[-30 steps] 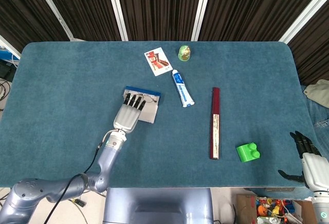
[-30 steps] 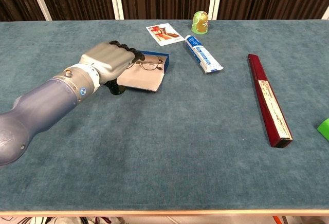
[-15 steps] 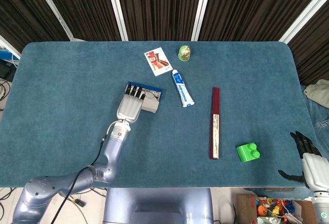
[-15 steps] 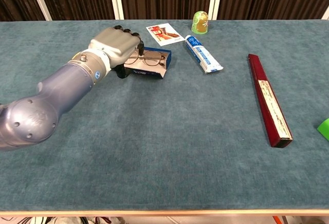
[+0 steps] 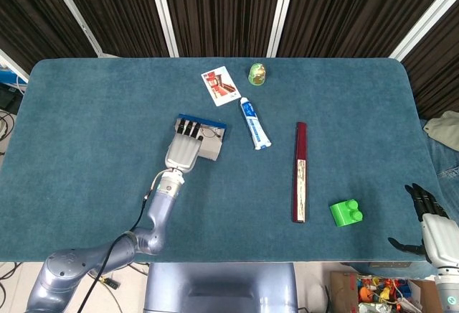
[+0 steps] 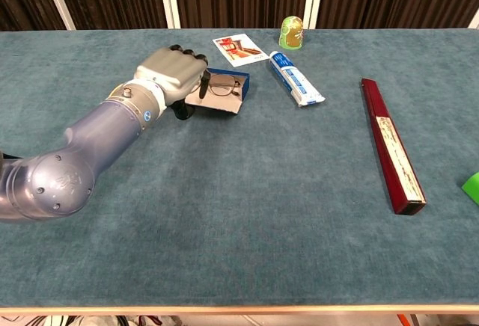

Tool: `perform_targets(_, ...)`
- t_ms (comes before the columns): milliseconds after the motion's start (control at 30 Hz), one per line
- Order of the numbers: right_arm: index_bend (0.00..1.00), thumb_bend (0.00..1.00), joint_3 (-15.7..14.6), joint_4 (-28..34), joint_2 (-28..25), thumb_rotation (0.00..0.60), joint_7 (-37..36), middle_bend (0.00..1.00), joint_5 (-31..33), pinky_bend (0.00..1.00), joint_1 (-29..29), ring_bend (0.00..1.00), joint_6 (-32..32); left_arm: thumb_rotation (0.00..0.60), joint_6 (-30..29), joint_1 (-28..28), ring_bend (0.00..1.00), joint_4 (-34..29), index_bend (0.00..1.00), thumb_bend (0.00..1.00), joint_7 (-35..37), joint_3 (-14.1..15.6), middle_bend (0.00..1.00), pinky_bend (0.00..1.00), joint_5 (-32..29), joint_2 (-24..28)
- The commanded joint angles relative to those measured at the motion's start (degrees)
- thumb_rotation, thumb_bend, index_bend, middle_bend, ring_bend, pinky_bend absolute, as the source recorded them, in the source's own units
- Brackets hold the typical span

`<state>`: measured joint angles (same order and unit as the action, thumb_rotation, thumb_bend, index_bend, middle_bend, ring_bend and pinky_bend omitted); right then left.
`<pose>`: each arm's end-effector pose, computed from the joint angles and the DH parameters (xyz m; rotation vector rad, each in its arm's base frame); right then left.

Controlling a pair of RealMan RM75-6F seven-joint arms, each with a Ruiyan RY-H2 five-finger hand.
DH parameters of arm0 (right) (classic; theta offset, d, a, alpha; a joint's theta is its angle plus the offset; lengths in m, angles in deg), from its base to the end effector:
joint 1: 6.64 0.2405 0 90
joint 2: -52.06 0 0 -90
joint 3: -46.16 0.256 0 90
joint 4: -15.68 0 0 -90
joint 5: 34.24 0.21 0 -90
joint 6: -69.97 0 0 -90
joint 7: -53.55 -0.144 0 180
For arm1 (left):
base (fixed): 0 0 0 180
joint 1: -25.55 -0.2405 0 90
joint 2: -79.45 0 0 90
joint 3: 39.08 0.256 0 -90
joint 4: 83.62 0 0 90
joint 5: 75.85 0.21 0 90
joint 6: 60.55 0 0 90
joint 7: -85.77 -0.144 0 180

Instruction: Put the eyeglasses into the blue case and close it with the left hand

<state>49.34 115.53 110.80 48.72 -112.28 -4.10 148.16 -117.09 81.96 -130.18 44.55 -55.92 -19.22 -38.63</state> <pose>-0.3223 -0.1655 0.1679 1.2551 -1.1617 0.8360 -0.0923 0.3988 -0.1097 -1.7792 -0.5379 -0.7024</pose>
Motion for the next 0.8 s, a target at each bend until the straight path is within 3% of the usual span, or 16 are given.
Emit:
perform_targets(33, 0.00, 0.11, 0.0, 0.1, 0.0, 0.600, 0.0, 0.00, 0.0, 0.17, 0.0, 0.00, -0.1, 0.600, -0.6, -0.4, 0.05, -0.3, 0.48, 0.39, 0.3, 0.2, 0.11, 0.06, 0.6, 0.3)
perform_targets(633, 0.00, 0.11, 0.0, 0.4, -0.2, 0.600, 0.2, 0.00, 0.5, 0.17, 0.1, 0.00, -0.5, 0.600, -0.9, -1.6, 0.05, -1.7, 0.52, 0.39, -0.3, -0.1, 0.11, 0.06, 1.0, 1.4)
perform_targets(800, 0.00, 0.11, 0.0, 0.4, -0.2, 0.600, 0.2, 0.00, 0.6, 0.17, 0.2, 0.00, -0.6, 0.600, -1.0, -1.8, 0.05, -1.5, 0.57, 0.43, -0.1, -0.1, 0.14, 0.06, 1.3, 1.4)
